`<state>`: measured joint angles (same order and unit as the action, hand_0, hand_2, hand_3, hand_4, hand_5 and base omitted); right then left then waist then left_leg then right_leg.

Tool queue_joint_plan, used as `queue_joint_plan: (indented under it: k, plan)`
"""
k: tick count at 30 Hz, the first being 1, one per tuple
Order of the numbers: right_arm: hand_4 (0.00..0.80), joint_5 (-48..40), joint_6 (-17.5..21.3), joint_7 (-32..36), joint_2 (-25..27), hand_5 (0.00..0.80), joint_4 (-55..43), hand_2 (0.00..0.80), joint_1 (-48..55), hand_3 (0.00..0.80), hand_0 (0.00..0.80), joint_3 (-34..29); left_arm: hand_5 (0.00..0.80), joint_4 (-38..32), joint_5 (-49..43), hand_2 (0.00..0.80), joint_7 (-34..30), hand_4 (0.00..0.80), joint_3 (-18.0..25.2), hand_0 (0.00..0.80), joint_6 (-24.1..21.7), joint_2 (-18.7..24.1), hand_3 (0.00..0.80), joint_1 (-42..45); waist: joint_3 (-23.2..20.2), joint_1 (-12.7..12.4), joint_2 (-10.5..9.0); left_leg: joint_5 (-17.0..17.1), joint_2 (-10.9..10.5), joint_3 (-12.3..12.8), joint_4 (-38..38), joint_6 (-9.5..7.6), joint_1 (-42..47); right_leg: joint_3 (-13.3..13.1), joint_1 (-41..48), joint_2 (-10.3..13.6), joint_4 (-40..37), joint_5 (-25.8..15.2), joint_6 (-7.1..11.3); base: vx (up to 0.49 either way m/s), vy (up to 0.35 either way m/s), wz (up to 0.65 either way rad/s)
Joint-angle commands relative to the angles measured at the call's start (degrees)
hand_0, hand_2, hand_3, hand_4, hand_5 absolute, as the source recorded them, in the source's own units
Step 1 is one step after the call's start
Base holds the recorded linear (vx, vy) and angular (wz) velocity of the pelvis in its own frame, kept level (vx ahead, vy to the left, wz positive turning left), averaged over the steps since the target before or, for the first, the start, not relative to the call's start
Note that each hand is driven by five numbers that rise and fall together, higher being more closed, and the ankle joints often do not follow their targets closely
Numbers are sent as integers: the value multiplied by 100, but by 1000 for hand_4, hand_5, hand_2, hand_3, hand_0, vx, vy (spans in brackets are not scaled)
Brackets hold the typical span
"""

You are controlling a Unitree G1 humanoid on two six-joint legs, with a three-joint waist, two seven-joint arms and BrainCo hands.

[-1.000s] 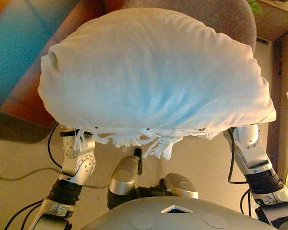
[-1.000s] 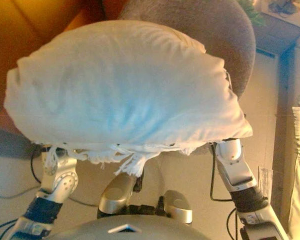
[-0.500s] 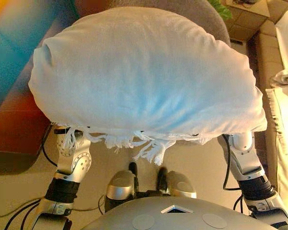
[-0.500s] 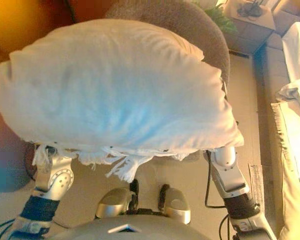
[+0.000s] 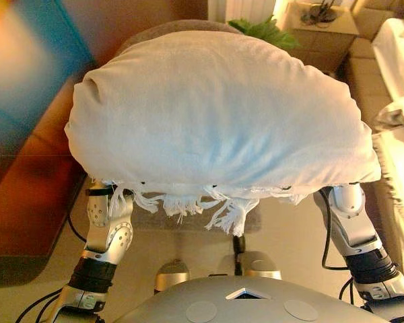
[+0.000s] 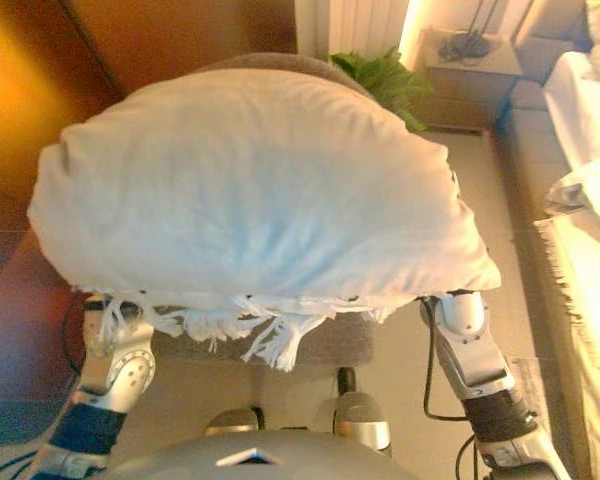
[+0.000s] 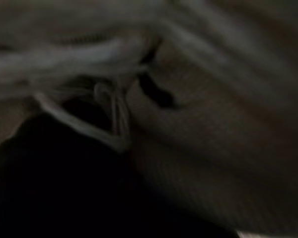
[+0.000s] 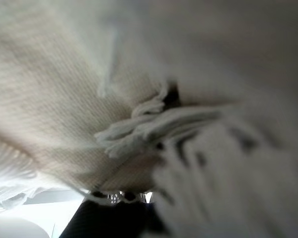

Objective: Pick up the cushion and take it to the sofa

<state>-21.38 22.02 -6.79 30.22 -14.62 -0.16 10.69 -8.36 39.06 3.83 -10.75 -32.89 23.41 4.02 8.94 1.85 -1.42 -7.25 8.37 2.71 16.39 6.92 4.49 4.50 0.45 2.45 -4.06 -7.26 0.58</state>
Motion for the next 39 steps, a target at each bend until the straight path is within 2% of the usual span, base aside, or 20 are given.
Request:
queue_joint_plan:
  k: [1, 2, 4, 8, 9, 11, 13, 14, 15, 19, 22, 25, 26, 27, 29, 30, 32, 34, 35, 39]
  plan:
    - [800, 46, 398, 360, 61, 800, -378, 800, -316, 800, 800, 187, 800, -817, -355, 800, -234, 800, -187, 800, -566, -20, 800, -203, -267, -78, -94, 1336, 176, -47, 2085, -222, -478, 163, -85, 275, 340, 269, -9, 279, -237, -43]
    - [800, 143, 424, 271, 56, 800, -301, 800, -301, 800, 800, 239, 800, -739, -303, 800, -250, 800, -221, 800, -544, -78, 800, -193, -206, -131, -148, 1179, 112, 0, 2251, -315, -854, 209, 70, 288, 317, 291, -27, 265, -168, -10]
    - [800, 191, 418, 149, 18, 800, -218, 800, -297, 800, 800, 328, 800, -647, -246, 800, -201, 800, -267, 800, -434, -142, 800, -184, -114, -224, -175, 1020, -107, 163, 1541, -397, -965, 330, 342, 298, 256, 463, 48, 283, -18, 6]
    - [800, 250, 272, 24, 25, 800, -383, 800, -128, 800, 800, 322, 800, -664, -284, 800, -57, 800, -415, 800, -379, -115, 800, -301, 27, -279, -121, 1392, -346, 189, -204, -269, -1124, 333, 683, 270, 51, 607, 153, 257, 98, 17]
    - [800, 307, 252, -21, 6, 800, -353, 800, -109, 800, 800, 325, 800, -653, -298, 800, -6, 800, -465, 800, -312, -143, 800, -386, 51, -321, -79, 1571, -406, 114, -747, -206, -1216, 371, 787, 243, 7, 640, 173, 240, 126, 31]
    - [800, 333, 254, -46, 24, 800, -282, 800, -211, 800, 800, 360, 800, -574, -331, 800, 55, 800, -525, 800, -312, -211, 800, -499, 90, -406, -78, 1716, -452, -70, -1005, -129, -1333, 388, 926, 237, -72, 690, 188, 211, 117, 39]
    - [800, 358, 246, 29, 55, 800, -307, 800, -298, 800, 800, 367, 800, -537, -271, 800, 46, 800, -492, 800, -312, -254, 800, -536, 61, -455, -88, 1580, -442, -92, -1164, -128, -1224, 498, 984, 296, -94, 754, 233, 237, 163, 19]
    - [800, 335, 189, 93, 92, 800, -344, 800, -322, 800, 800, 355, 800, -559, -254, 800, 82, 800, -462, 800, -296, -246, 800, -540, 2, -442, -76, 1305, -459, -58, -1392, -180, -1010, 579, 972, 354, -91, 756, 280, 268, 208, -5]
    - [800, 307, 146, 142, 112, 800, -358, 800, -321, 800, 800, 338, 800, -581, -239, 800, 133, 800, -464, 800, -262, -240, 800, -544, -30, -427, -66, 1174, -470, -48, -1510, -214, -870, 589, 960, 376, -46, 766, 299, 271, 206, -14]
    - [800, 200, -120, 214, 69, 800, -396, 800, -235, 800, 800, 278, 800, -538, -272, 800, 117, 800, -509, 800, -135, -252, 800, -681, -207, -384, -51, 879, -548, -36, -1654, -386, -554, 591, 930, 403, 316, 985, 330, 270, 163, -2]
    - [800, 268, -183, 140, -148, 800, -267, 800, -226, 800, 800, 369, 800, -476, -398, 800, 309, 800, -564, 800, 177, -254, 800, -769, -265, -421, -79, 775, -632, -45, -1686, -554, -462, 606, 780, 430, 915, 1090, 421, 231, 124, 24]
    - [800, 144, -288, 243, -403, 800, -63, 800, -281, 800, 800, 517, 800, -173, -468, 800, 554, 800, -432, 800, 517, -229, 800, -679, -241, -519, -100, 703, -663, 62, -1697, -639, -348, 857, 532, 492, 1411, 995, 566, 175, 69, 8]
    - [800, 133, -312, 246, -462, 800, 48, 800, -323, 800, 800, 588, 800, -46, -426, 800, 612, 800, -404, 800, 559, -220, 800, -669, -228, -540, -94, 701, -663, 83, -1737, -629, -276, 877, 535, 457, 1283, 1017, 544, 160, 16, -10]
    - [800, 96, -320, 229, -511, 800, 224, 800, -361, 800, 800, 655, 800, 60, -381, 800, 671, 800, -367, 800, 662, -221, 800, -652, -219, -557, -86, 687, -662, 55, -1755, -599, -232, 809, 577, 372, 953, 1099, 444, 152, -4, -18]
    - [800, -81, -375, 204, -601, 800, 586, 800, -459, 800, 800, 761, 800, 275, -377, 800, 685, 800, -388, 800, 856, -268, 800, -659, -209, -573, -117, 668, -730, -9, -1784, -581, -198, 689, 627, 315, 394, 934, 377, 123, -23, -29]
    - [800, -100, -282, 190, -707, 800, 930, 800, -529, 800, 800, 858, 800, 394, -368, 800, 718, 800, -472, 800, 939, -312, 800, -697, -187, -527, -128, 634, -762, -36, -1731, -605, -202, 364, 528, 270, 343, 807, 379, 100, -59, -11]
    - [800, -257, -406, 175, -862, 800, 1503, 800, -751, 800, 800, 945, 800, 825, -601, 800, 690, 800, -636, 800, 1240, -451, 800, -872, -176, -565, -142, 634, -780, -78, -1812, -598, -169, 476, 606, 264, 164, 764, 348, 105, -91, 28]
    - [800, -401, -649, 179, -989, 800, 2044, 800, -919, 800, 800, 1015, 800, 1343, -787, 800, 774, 800, -874, 800, 1554, -608, 800, -1012, -219, -568, -150, 682, -787, -118, -1926, -579, -94, 471, 688, 249, -65, 619, 360, 166, -82, 24]
    - [800, -579, -852, 167, -999, 800, 2283, 800, -1006, 800, 800, 1078, 800, 1673, -784, 800, 784, 800, -936, 800, 1591, -646, 800, -1081, -260, -578, -127, 692, -759, -64, -1978, -545, -33, 567, 729, 255, -94, 640, 362, 197, -41, 19]
    - [800, -620, -1170, 121, -1208, 800, 2938, 800, -969, 800, 800, 1211, 800, 2467, -1044, 800, 914, 800, -944, 800, 1697, -690, 800, -1161, -353, -544, -21, 692, -699, -25, -2021, -492, -10, 569, 743, 231, -94, 712, 316, 156, -5, 12]
